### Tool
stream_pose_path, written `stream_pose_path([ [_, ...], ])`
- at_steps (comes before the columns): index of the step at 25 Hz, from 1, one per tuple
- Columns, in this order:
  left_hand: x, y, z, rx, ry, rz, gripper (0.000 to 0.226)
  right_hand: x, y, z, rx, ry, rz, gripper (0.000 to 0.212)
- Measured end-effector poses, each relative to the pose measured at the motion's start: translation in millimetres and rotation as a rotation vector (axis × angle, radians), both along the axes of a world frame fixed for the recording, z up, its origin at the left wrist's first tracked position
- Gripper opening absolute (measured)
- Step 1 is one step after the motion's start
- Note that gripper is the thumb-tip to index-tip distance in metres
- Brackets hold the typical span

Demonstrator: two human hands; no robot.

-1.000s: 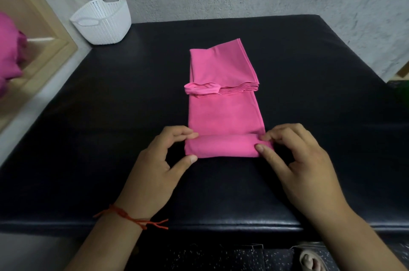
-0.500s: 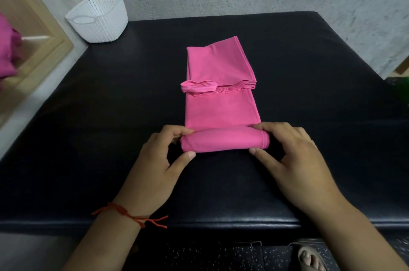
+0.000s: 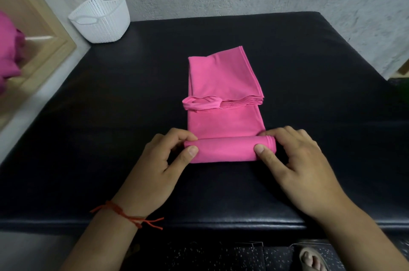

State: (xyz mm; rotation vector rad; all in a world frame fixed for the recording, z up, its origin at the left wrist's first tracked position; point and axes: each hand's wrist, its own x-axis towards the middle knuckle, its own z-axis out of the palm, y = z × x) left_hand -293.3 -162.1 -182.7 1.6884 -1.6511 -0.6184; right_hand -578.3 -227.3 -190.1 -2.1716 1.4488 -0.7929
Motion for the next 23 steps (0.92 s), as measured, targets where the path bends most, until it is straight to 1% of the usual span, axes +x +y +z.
stream_pose_path([
  [2, -2.3, 0.9, 0.3, -0.02, -0.022, 0.009, 0.024, 1.0, 2.3, 2.8, 0.028, -0.076, -0.007, 0.027],
  [4, -4.5, 0.3, -0.1, -0.08, -0.063, 0.013, 0.021, 2.7, 2.9, 4.3, 0.014, -0.099, 0.002, 0.023],
  [6, -7.4, 0.9, 0.1, -0.179, -0.123, -0.01, 0.017, 3.0, 2.8, 3.3, -0.001, -0.106, 0.004, 0.021],
  [8, -9.1, 3.5, -0.2, -0.29, -0.187, -0.053, 0.019, 2.9, 2.1, 1.5, -0.006, -0.12, -0.015, 0.02],
  [9, -9.3, 4.6, 0.2, -0.309, -0.197, -0.065, 0.022, 2.6, 1.6, 0.5, -0.016, -0.126, -0.03, 0.02],
  [13, -5.2, 5.3, 0.1, -0.248, -0.202, -0.081, 0.045, 3.8, 2.0, -0.6, -0.11, -0.117, -0.046, 0.028],
  [15, -3.7, 4.3, 0.0, -0.223, -0.182, -0.071, 0.048, 2.8, 2.9, -2.5, -0.17, -0.093, -0.005, 0.026],
  [18, -3.2, 4.2, -0.1, -0.175, -0.107, -0.023, 0.053, 0.9, 2.5, -4.2, -0.171, -0.098, 0.019, 0.023],
  [20, -4.0, 3.7, -1.1, -0.123, -0.018, 0.01, 0.056, 1.1, 1.5, -4.0, -0.153, -0.098, 0.028, 0.031],
  [23, -4.1, 0.9, -3.0, -0.079, 0.039, 0.036, 0.05, 2.8, 0.8, -5.4, -0.145, -0.026, 0.04, 0.048],
])
